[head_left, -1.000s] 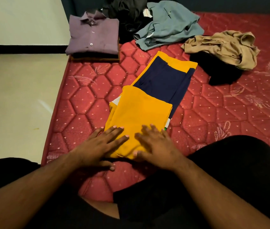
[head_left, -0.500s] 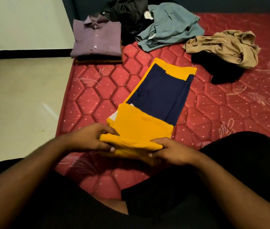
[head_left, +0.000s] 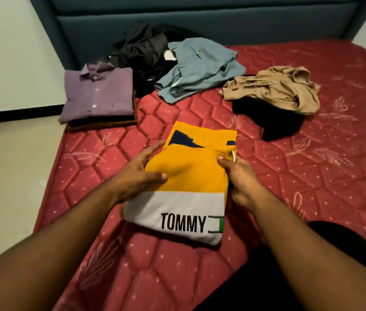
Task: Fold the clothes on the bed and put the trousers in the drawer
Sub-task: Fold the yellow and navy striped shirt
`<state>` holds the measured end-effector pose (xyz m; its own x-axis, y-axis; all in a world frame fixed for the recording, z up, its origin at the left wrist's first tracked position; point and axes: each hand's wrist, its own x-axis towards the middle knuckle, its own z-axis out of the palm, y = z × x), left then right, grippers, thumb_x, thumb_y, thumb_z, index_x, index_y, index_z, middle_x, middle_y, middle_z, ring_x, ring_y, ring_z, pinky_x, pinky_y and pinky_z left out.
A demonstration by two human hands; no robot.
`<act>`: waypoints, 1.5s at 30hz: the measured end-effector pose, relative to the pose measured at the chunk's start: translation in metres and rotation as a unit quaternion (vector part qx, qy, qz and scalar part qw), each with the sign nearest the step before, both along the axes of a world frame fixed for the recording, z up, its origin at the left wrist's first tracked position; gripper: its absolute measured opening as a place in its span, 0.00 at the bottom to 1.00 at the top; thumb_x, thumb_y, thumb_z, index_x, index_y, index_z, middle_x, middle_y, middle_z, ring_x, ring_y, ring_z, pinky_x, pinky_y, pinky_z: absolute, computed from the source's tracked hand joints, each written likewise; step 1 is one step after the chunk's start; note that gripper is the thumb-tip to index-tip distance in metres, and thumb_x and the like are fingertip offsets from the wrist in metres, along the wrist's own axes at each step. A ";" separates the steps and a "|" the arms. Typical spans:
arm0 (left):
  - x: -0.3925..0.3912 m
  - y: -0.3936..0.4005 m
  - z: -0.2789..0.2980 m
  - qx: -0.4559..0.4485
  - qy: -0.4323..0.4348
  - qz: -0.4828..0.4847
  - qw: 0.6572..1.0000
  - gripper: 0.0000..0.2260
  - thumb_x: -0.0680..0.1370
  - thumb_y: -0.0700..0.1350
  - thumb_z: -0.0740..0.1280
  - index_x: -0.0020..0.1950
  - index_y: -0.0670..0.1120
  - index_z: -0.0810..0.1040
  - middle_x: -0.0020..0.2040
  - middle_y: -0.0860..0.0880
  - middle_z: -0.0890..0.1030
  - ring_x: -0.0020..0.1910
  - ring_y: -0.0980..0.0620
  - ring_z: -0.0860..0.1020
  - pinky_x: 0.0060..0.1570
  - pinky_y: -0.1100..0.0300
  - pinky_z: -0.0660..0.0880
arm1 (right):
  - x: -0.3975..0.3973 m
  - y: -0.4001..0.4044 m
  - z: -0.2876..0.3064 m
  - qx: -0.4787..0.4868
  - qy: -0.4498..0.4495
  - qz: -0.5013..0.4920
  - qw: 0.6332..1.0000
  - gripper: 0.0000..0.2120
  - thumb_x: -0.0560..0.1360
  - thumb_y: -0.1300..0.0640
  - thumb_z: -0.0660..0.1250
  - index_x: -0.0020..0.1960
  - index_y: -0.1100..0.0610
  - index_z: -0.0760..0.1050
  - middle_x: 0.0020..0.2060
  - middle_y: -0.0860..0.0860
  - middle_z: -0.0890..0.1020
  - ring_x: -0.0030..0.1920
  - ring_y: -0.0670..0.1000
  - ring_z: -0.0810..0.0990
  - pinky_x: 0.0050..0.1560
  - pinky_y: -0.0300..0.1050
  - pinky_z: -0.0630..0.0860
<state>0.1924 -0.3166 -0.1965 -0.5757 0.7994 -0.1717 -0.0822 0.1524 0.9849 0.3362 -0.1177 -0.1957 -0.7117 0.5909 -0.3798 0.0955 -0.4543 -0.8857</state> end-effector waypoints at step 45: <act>0.007 -0.039 -0.059 -0.229 0.273 0.067 0.932 0.09 0.77 0.46 0.69 0.48 0.50 0.69 0.38 0.51 0.78 0.42 0.45 0.78 0.37 0.54 0.66 | 0.026 -0.070 -0.047 0.627 -0.334 0.423 0.563 0.35 0.79 0.67 0.53 0.79 0.54 0.40 0.78 0.61 0.45 0.78 0.60 0.48 0.75 0.54 0.54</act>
<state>0.1991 -0.3559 -0.2556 -0.7666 0.6290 -0.1292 0.3645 0.5919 0.7189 0.3622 -0.1878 -0.2426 -0.8858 0.2490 -0.3915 0.3092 0.9459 -0.0979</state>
